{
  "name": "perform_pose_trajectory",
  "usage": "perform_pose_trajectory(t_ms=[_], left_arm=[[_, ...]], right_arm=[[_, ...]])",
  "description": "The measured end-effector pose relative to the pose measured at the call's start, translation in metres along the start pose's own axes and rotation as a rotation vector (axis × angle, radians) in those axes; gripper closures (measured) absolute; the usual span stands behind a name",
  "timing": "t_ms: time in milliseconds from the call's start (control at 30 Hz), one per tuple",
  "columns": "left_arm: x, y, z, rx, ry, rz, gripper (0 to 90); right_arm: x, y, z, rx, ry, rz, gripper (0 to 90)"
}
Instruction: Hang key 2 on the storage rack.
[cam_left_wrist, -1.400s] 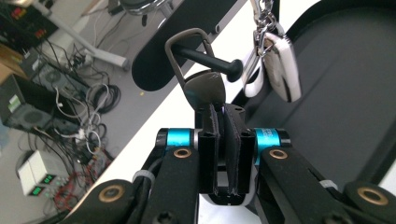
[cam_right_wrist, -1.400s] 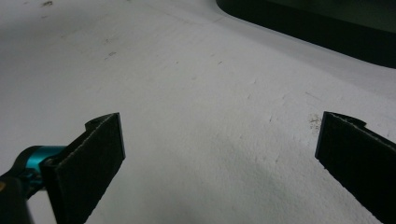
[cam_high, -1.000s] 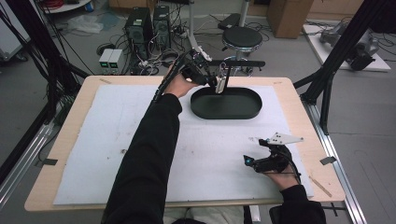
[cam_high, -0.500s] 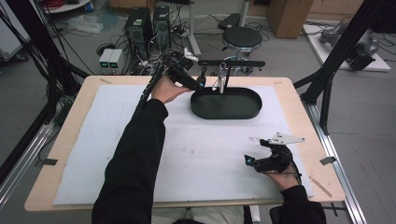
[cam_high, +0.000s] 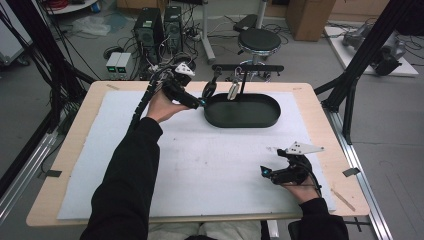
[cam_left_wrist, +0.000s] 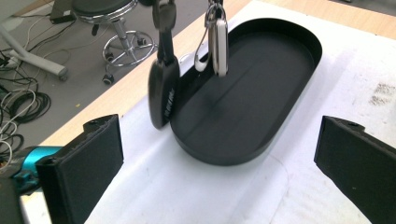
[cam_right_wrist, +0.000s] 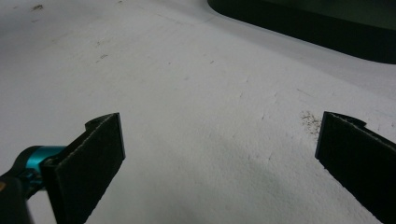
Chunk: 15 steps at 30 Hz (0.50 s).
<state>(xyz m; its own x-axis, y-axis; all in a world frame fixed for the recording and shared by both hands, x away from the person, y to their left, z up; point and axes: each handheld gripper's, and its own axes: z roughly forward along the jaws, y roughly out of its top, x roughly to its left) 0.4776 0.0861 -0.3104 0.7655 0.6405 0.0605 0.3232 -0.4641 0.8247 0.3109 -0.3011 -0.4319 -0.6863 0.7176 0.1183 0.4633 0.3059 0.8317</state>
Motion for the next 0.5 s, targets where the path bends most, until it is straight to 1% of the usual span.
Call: perform_pose_trajectory(t_ms=[167, 400, 500], left_arm=[[0.001, -0.011, -0.008, 0.000, -0.013, -0.017, 1.7], [-0.001, -0.025, -0.019, -0.003, -0.020, -0.019, 1.7], [-0.001, -0.031, -0.023, -0.011, -0.019, -0.024, 1.7]], right_arm=[[0.000, 0.000, 0.000, 0.001, -0.002, -0.001, 0.7], [0.001, 0.000, 0.000, -0.001, -0.001, -0.006, 0.7], [0.001, 0.000, -0.001, 0.000, -0.003, -0.004, 0.7]])
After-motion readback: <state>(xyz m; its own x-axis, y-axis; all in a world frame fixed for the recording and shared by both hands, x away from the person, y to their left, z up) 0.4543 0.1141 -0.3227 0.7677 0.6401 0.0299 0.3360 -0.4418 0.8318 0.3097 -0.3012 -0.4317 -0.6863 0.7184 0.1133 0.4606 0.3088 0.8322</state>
